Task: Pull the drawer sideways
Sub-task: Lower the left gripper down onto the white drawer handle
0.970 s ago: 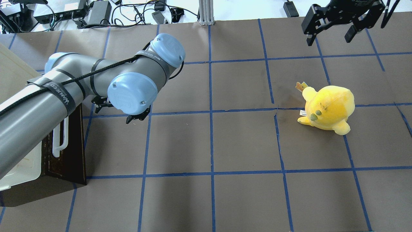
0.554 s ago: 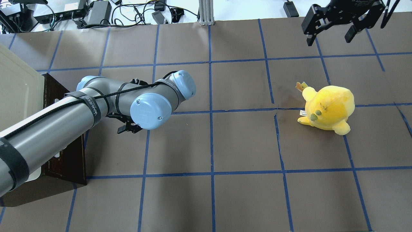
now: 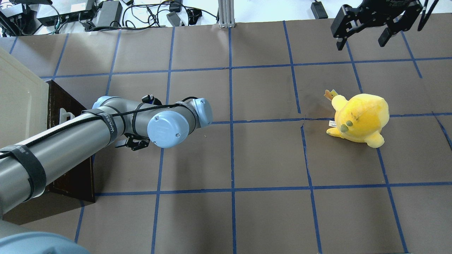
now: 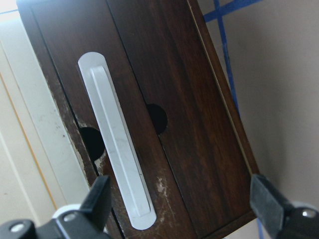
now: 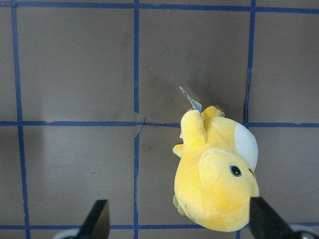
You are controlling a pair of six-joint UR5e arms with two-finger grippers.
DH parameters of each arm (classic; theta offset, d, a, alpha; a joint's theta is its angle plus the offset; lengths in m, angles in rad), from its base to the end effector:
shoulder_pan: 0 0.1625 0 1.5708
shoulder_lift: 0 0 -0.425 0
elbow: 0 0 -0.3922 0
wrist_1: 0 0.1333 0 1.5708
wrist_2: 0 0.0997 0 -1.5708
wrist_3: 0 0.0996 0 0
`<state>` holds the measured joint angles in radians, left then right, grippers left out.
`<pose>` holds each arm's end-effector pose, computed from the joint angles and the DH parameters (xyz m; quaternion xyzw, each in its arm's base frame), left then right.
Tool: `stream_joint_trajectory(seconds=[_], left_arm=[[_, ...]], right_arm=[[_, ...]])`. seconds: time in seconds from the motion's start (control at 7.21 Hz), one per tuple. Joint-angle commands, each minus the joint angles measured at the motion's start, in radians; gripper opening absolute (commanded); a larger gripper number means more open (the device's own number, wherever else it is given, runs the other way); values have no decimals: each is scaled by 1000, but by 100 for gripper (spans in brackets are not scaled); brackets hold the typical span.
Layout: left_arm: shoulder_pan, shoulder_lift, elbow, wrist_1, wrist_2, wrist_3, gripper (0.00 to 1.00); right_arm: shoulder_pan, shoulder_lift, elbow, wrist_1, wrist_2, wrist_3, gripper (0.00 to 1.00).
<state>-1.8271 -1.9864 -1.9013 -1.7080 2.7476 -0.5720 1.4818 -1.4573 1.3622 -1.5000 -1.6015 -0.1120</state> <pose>-0.1650 -0.4667 0.1838 0.1161 0.7800 0.1236 0.6024 0.0817 -0.5501 0.5249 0.0113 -0.9997 0.0105 0.0165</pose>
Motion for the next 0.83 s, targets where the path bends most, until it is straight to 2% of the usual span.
stream_joint_trajectory(seconds=[0.0,0.69], left_arm=[[60,1,4,-58,43,-5,100],[149,21,-5,-159,66,-65,100]], right_arm=[[0,0,0,0,0,0,100],[0,0,0,0,0,0,100]])
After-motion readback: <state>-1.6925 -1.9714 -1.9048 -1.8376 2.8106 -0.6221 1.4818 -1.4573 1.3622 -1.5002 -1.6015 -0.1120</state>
